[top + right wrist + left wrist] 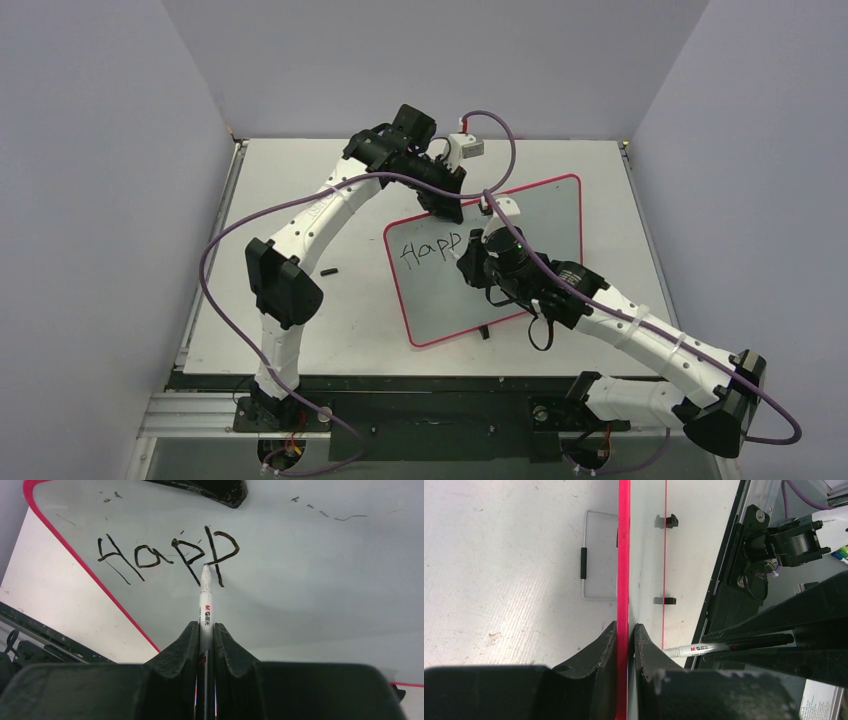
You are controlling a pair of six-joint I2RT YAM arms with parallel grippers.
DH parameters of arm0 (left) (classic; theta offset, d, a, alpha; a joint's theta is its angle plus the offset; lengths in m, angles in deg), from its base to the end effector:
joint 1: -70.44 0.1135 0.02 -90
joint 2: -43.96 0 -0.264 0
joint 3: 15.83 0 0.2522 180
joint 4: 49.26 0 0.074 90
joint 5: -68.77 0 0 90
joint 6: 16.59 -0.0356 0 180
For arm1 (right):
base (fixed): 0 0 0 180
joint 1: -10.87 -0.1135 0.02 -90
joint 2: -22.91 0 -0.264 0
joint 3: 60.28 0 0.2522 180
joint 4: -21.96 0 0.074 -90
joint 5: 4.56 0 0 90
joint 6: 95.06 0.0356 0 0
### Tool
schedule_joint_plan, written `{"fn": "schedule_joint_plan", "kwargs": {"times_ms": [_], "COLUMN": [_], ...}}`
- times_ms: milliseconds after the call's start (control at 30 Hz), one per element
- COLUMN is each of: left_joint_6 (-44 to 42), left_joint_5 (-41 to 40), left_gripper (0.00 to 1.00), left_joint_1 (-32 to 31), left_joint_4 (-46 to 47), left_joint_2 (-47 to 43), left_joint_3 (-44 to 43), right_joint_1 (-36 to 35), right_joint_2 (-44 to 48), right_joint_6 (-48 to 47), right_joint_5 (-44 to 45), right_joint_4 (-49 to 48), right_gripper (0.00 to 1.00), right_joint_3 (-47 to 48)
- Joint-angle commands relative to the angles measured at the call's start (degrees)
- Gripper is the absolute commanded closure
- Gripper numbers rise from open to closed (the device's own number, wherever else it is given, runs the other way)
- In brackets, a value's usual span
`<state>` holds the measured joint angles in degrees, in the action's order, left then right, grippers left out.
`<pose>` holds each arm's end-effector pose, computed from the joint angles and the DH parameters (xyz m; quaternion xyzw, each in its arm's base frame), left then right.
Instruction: Write a sentence on the whiteboard
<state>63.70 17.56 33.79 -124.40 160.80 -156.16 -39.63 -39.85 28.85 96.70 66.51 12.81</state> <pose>0.3346 -0.2767 0.3698 0.4510 0.7761 -0.3772 0.2282 0.1563 0.1787 0.3322 -0.0815 0.8770 0.2485 0.4031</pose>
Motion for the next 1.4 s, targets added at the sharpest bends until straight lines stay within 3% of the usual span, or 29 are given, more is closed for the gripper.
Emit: {"fn": "schedule_joint_plan", "kwargs": {"times_ms": [0, 800, 1367], "left_joint_6": [-2.4, -2.5, -2.5], "left_joint_5": [0.2, 0.0, -0.1], "left_gripper": [1.00, 1.00, 1.00], "left_joint_1": [-0.7, -0.7, -0.7], "left_joint_4": [2.4, 2.1, 2.2], "left_joint_2": [-4.5, -4.4, -4.4], "left_joint_3": [-0.6, -0.7, -0.6], "right_joint_1": [-0.2, 1.1, 3.6], "right_joint_2": [-1.9, 7.0, 7.5], "right_joint_6": [0.0, -1.9, -2.8], "right_joint_5": [-0.1, -1.4, 0.0], "right_joint_4": [-2.8, -3.3, -1.6], "right_gripper": [1.00, 1.00, 1.00], "right_joint_3": [0.4, -0.4, -0.9]}}
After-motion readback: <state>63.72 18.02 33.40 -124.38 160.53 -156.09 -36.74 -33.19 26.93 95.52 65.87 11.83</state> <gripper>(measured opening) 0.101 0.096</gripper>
